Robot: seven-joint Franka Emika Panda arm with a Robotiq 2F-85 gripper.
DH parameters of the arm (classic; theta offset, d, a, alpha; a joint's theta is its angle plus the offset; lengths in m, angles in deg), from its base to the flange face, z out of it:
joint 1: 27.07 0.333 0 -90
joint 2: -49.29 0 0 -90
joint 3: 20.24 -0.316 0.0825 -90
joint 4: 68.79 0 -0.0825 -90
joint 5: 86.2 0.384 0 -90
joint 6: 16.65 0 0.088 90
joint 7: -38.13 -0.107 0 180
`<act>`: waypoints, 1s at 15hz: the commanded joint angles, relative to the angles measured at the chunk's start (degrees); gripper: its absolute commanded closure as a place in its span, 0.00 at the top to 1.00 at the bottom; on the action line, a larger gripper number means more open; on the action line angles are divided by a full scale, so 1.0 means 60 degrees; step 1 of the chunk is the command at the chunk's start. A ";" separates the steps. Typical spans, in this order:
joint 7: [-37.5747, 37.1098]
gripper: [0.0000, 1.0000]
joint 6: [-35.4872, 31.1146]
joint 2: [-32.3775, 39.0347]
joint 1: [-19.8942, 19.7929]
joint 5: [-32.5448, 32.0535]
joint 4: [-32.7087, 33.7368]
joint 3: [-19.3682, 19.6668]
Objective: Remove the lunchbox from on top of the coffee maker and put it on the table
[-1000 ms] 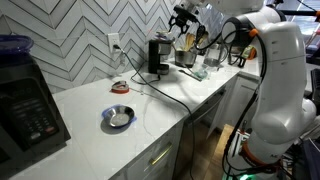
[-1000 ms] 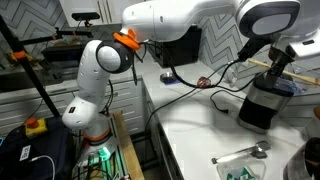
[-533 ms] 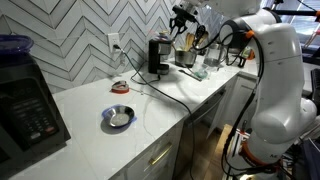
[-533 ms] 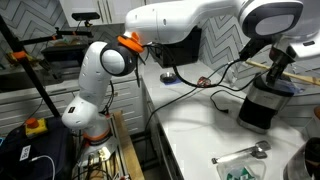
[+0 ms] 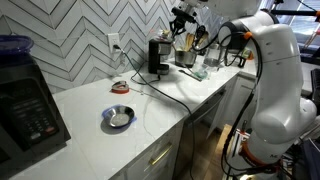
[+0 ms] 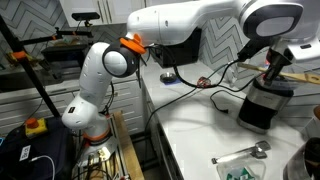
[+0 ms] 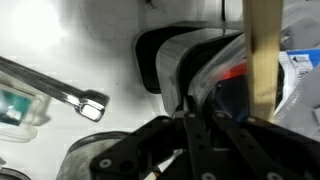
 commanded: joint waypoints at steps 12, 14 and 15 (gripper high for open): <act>0.1128 0.02 0.0438 -0.1703 0.0353 -0.1592 -0.1014 0.0135; 0.1231 0.02 0.0178 -0.2543 0.0534 -0.1592 -0.2065 0.0116; 0.1205 0.02 0.0131 -0.2879 0.0614 -0.1637 -0.2420 0.0129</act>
